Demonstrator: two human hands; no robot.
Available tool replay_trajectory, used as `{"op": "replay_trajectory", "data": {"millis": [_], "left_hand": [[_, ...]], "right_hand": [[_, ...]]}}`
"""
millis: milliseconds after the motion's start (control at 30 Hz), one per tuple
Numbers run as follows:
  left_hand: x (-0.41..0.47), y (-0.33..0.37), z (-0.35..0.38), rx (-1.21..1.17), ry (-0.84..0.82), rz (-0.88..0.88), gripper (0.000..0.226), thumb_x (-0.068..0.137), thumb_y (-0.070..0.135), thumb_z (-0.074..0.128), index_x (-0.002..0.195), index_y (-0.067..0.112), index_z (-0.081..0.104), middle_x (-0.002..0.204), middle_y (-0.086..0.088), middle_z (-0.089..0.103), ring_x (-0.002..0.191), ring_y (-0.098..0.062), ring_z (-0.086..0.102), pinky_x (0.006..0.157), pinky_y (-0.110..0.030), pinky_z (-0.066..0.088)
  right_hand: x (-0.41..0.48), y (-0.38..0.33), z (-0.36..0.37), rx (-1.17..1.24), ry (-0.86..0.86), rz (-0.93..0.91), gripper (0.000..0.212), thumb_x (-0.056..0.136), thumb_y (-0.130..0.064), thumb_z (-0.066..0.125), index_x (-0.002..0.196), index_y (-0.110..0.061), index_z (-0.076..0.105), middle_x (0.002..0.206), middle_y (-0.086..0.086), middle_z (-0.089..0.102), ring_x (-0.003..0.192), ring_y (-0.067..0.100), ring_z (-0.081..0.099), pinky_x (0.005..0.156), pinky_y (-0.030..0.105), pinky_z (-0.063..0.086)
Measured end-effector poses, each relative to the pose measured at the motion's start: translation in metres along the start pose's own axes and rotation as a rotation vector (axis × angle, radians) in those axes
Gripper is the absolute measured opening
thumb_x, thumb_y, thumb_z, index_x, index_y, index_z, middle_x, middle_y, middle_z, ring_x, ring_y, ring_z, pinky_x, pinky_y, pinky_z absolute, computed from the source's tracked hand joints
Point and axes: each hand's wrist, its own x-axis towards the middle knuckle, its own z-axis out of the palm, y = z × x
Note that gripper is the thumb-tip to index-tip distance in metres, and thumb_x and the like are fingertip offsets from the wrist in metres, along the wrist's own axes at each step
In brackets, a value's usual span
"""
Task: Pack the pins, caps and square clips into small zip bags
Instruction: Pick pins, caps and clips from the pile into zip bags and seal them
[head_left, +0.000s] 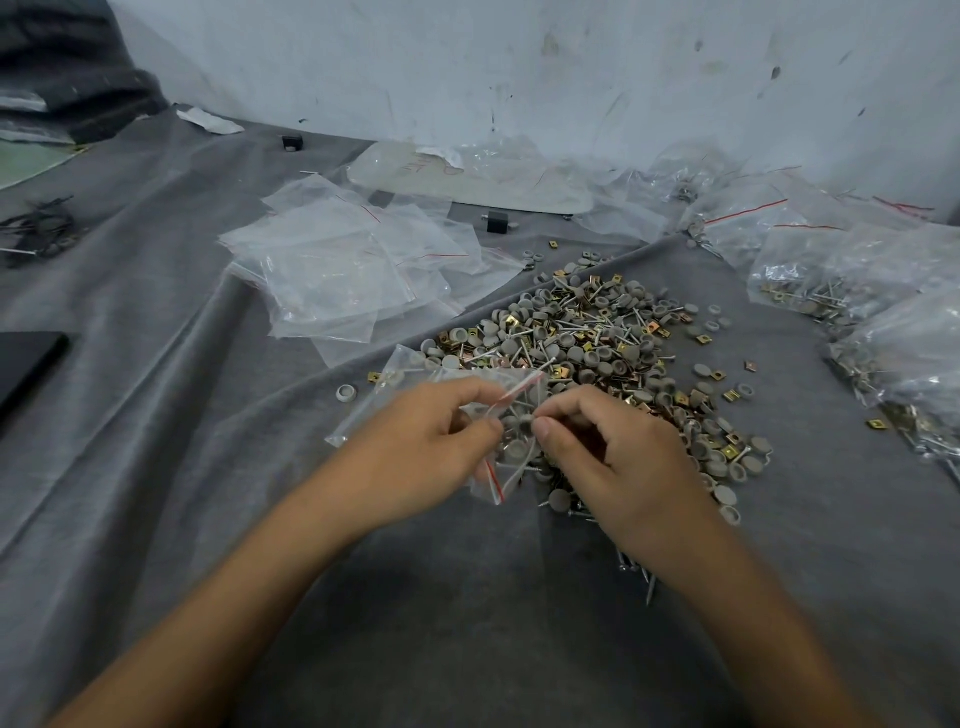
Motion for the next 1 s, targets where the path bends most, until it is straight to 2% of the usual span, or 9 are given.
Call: {"op": "replay_trajectory", "data": {"millis": [200, 267, 400, 500, 633, 700, 800, 900, 1000], "left_hand": [[-0.001, 0.001, -0.002, -0.014, 0.001, 0.009, 0.024, 0.101, 0.034, 0.056, 0.122, 0.041, 0.064, 0.072, 0.003, 0.073, 0.069, -0.031, 0.066, 0.069, -0.056, 0.055], [-0.002, 0.001, -0.002, -0.009, 0.0, 0.007, 0.025, 0.099, 0.037, 0.055, 0.122, 0.043, 0.063, 0.072, 0.003, 0.073, 0.066, -0.03, 0.065, 0.066, -0.056, 0.054], [-0.002, 0.003, -0.002, 0.012, 0.013, 0.009, 0.021, 0.102, 0.033, 0.056, 0.119, 0.045, 0.062, 0.07, 0.005, 0.072, 0.059, -0.015, 0.059, 0.063, -0.053, 0.052], [-0.003, 0.007, -0.003, 0.003, 0.017, 0.01, 0.021, 0.103, 0.032, 0.056, 0.12, 0.041, 0.064, 0.072, 0.0, 0.074, 0.065, -0.029, 0.065, 0.068, -0.054, 0.054], [-0.004, 0.011, -0.007, -0.029, 0.076, 0.005, 0.022, 0.103, 0.026, 0.055, 0.107, 0.043, 0.066, 0.072, 0.004, 0.075, 0.075, -0.037, 0.067, 0.07, -0.053, 0.055], [-0.003, 0.01, -0.01, -0.085, 0.114, -0.008, 0.022, 0.102, 0.022, 0.055, 0.109, 0.039, 0.067, 0.07, 0.001, 0.075, 0.07, -0.038, 0.066, 0.071, -0.054, 0.056], [0.001, 0.006, -0.015, -0.139, 0.198, -0.022, 0.02, 0.101, 0.022, 0.057, 0.11, 0.035, 0.069, 0.066, 0.003, 0.073, 0.06, -0.018, 0.06, 0.066, -0.045, 0.058], [0.003, 0.003, -0.018, -0.175, 0.252, -0.035, 0.021, 0.099, 0.023, 0.058, 0.108, 0.037, 0.07, 0.065, 0.006, 0.072, 0.058, -0.011, 0.058, 0.057, -0.025, 0.05], [0.004, 0.002, -0.019, -0.188, 0.258, -0.054, 0.021, 0.099, 0.024, 0.058, 0.111, 0.037, 0.07, 0.065, 0.007, 0.073, 0.056, -0.006, 0.058, 0.05, -0.016, 0.045]], "right_hand": [[0.0, -0.003, -0.003, 0.063, 0.079, 0.011, 0.009, 0.098, -0.028, 0.063, 0.093, -0.027, 0.071, 0.076, -0.013, 0.067, 0.072, 0.006, 0.063, 0.059, 0.011, 0.043], [0.0, -0.003, -0.003, 0.104, 0.095, 0.028, 0.01, 0.098, -0.029, 0.063, 0.092, -0.028, 0.071, 0.078, -0.011, 0.067, 0.07, 0.008, 0.062, 0.058, 0.013, 0.043], [0.0, -0.003, 0.001, 0.14, 0.089, 0.021, 0.009, 0.098, -0.03, 0.062, 0.094, -0.031, 0.07, 0.078, -0.01, 0.067, 0.069, 0.008, 0.063, 0.058, 0.015, 0.045], [0.0, -0.003, 0.002, 0.201, 0.074, 0.034, 0.014, 0.1, -0.026, 0.06, 0.104, -0.037, 0.069, 0.086, -0.013, 0.072, 0.08, 0.008, 0.069, 0.067, 0.022, 0.054], [0.002, 0.0, -0.006, 0.22, 0.103, 0.06, 0.019, 0.1, -0.021, 0.061, 0.106, -0.036, 0.069, 0.089, -0.018, 0.073, 0.084, 0.004, 0.07, 0.069, 0.018, 0.054], [0.001, 0.003, -0.011, 0.146, 0.111, 0.081, 0.015, 0.098, -0.025, 0.063, 0.103, -0.037, 0.07, 0.089, -0.021, 0.072, 0.084, 0.004, 0.069, 0.068, 0.018, 0.053], [0.0, 0.007, -0.012, -0.109, 0.071, 0.036, 0.01, 0.096, -0.028, 0.064, 0.101, -0.032, 0.071, 0.091, -0.021, 0.067, 0.09, 0.003, 0.06, 0.076, 0.022, 0.048], [-0.002, 0.007, -0.004, -0.302, 0.021, -0.012, 0.012, 0.094, -0.033, 0.064, 0.101, -0.028, 0.072, 0.099, -0.016, 0.062, 0.099, 0.008, 0.046, 0.085, 0.029, 0.036], [-0.003, 0.005, 0.005, -0.394, -0.027, -0.018, 0.021, 0.092, -0.041, 0.062, 0.105, -0.029, 0.073, 0.107, -0.01, 0.062, 0.105, 0.015, 0.045, 0.093, 0.036, 0.038]]}}
